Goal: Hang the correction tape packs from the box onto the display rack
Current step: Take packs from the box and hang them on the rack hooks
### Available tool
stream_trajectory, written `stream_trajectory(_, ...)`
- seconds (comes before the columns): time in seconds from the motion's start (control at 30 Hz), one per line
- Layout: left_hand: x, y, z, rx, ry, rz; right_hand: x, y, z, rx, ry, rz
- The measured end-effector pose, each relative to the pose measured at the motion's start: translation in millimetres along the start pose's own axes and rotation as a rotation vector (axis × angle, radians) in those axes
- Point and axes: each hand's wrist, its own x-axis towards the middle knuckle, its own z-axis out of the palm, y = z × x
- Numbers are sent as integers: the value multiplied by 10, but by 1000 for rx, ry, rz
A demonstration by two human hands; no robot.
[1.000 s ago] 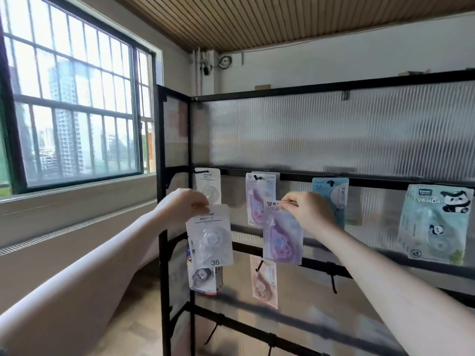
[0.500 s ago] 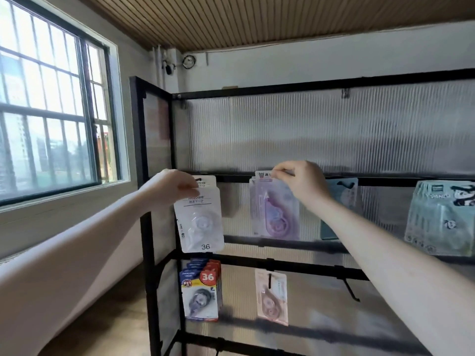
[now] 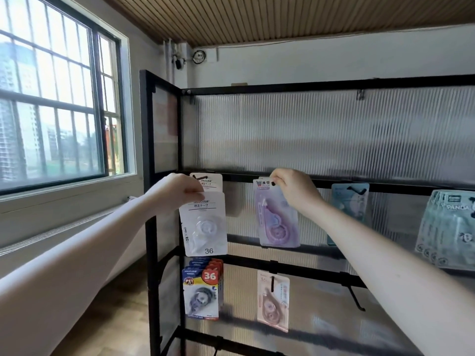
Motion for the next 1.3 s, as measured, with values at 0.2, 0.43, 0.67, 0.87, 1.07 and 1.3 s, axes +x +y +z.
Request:
stream_trajectory(0.2, -47, -63, 33, 1, -3, -22, 37, 54, 38, -16, -30, 0)
stream_trajectory(0.43, -74, -125, 49, -4, 31, -37, -3, 120, 83, -101, 8, -11)
stream_trajectory(0.67, -42, -113, 29, -59, 172, -63, -4, 124, 122, -191, 86, -33)
stream_trajectory(0.87, -4, -97, 34, -118, 225, -88, -14, 122, 87, -272, 103, -66)
stream_trajectory(1.07, 92, -98, 30, -171, 226, -98, -13, 126, 6, -281, 38, -58)
stream_trajectory(1.3, 236, -140, 6, -185, 310, -99, -22, 131, -21, -311, 8, -76)
